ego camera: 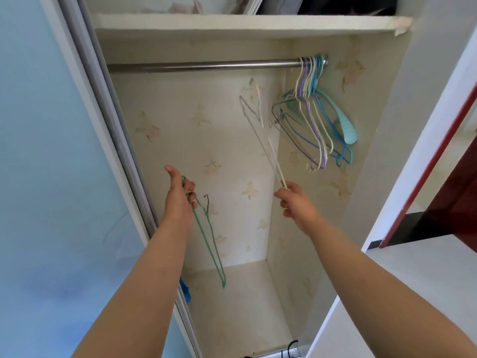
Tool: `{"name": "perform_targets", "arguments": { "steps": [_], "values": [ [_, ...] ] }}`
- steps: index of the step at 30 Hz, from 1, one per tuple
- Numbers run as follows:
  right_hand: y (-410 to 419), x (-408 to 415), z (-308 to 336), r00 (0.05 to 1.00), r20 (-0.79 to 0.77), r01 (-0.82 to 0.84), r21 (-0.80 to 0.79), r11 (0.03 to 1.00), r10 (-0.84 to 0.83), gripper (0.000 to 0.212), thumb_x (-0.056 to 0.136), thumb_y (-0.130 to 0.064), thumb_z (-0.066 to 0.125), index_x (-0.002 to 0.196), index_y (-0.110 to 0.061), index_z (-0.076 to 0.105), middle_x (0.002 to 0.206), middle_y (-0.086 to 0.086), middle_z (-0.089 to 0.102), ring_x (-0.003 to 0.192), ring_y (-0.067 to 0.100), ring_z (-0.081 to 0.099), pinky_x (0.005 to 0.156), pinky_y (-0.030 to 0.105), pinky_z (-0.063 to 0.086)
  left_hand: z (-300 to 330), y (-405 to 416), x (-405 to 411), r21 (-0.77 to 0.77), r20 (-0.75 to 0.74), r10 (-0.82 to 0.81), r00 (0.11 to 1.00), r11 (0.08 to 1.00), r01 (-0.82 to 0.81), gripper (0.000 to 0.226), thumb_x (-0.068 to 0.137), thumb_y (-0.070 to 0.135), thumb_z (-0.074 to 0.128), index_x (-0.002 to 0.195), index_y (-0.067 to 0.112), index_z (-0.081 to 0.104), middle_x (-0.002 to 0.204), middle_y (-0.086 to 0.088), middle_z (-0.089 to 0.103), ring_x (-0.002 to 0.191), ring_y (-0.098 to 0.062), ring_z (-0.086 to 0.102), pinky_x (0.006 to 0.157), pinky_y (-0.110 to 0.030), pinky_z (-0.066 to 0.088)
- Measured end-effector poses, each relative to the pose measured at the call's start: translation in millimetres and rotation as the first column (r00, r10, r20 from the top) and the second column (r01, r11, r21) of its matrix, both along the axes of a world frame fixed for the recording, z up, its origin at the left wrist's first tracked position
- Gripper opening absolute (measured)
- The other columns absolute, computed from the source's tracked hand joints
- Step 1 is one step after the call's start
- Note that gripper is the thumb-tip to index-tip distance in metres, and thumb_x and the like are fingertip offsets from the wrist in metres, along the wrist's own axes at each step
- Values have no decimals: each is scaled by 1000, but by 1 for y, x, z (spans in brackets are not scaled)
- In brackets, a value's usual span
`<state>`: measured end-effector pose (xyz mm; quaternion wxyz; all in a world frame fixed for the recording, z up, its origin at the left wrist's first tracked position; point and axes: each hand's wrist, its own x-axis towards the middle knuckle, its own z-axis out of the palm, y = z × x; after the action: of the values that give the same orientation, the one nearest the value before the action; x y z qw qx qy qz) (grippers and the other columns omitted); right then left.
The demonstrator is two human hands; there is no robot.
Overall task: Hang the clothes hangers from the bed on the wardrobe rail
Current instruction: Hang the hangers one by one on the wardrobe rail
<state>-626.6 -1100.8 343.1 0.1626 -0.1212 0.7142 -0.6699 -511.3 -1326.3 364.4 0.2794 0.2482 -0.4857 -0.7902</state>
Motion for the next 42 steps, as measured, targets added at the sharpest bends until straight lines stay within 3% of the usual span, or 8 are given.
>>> {"name": "perform_targets", "arguments": {
  "steps": [2,8,18,24,27,31,37,42],
  "values": [
    [-9,-12,33,999,33,23,-141,990,-18,11,84,-18,61,86,-19,50,75,-3,40,53,9,33,37,18,24,9,-2,2,-21,-9,-6,1000,1000,6,59,88,72,35,55,24,29,65,6,45,54,-11,30,56,-27,25],
    [-18,-42,97,993,114,54,-209,976,-30,41,88,-59,54,83,-19,48,67,-2,43,48,8,26,35,15,17,25,-5,13,-92,-103,-51,993,995,42,55,94,29,50,41,25,35,55,7,51,56,-9,36,61,-30,23],
    [-29,-59,104,950,300,137,-135,981,-91,43,90,-51,55,100,-10,49,83,6,50,55,11,40,33,15,28,39,1,31,94,-379,-82,922,988,126,35,92,27,49,58,22,55,64,5,53,50,-9,34,52,-24,25],
    [-12,-41,87,960,255,175,-220,960,-117,66,90,-57,52,142,-20,37,122,8,45,96,21,58,92,41,53,44,0,32,67,-407,-191,893,969,237,33,93,31,49,61,22,49,67,7,47,53,-9,33,54,-25,24],
    [-10,-20,39,982,187,-10,64,998,-2,90,80,-76,42,148,-19,27,142,13,39,121,30,48,98,43,46,47,3,29,77,-420,-217,881,959,273,39,93,27,47,56,21,40,66,4,38,55,-11,31,55,-26,23],
    [-2,5,-34,960,149,-279,531,800,236,92,82,-79,22,149,-16,28,154,8,31,139,25,32,113,46,20,55,4,26,154,-470,-178,865,948,279,55,92,50,48,48,22,30,61,4,28,48,-10,27,46,-23,20],
    [28,22,-89,822,421,-538,351,767,384,70,84,-71,44,121,-13,59,104,5,72,99,24,67,102,40,45,74,2,15,170,-456,-7,890,981,95,58,88,70,41,57,23,25,58,6,28,45,-8,19,39,-20,12],
    [42,38,-89,801,496,-416,59,907,335,44,96,-47,46,106,-7,63,58,1,44,56,19,56,62,30,54,85,-7,0,78,-297,309,903,951,-300,41,94,51,51,67,22,38,57,6,29,43,-9,25,39,-18,20]
  ]
}}
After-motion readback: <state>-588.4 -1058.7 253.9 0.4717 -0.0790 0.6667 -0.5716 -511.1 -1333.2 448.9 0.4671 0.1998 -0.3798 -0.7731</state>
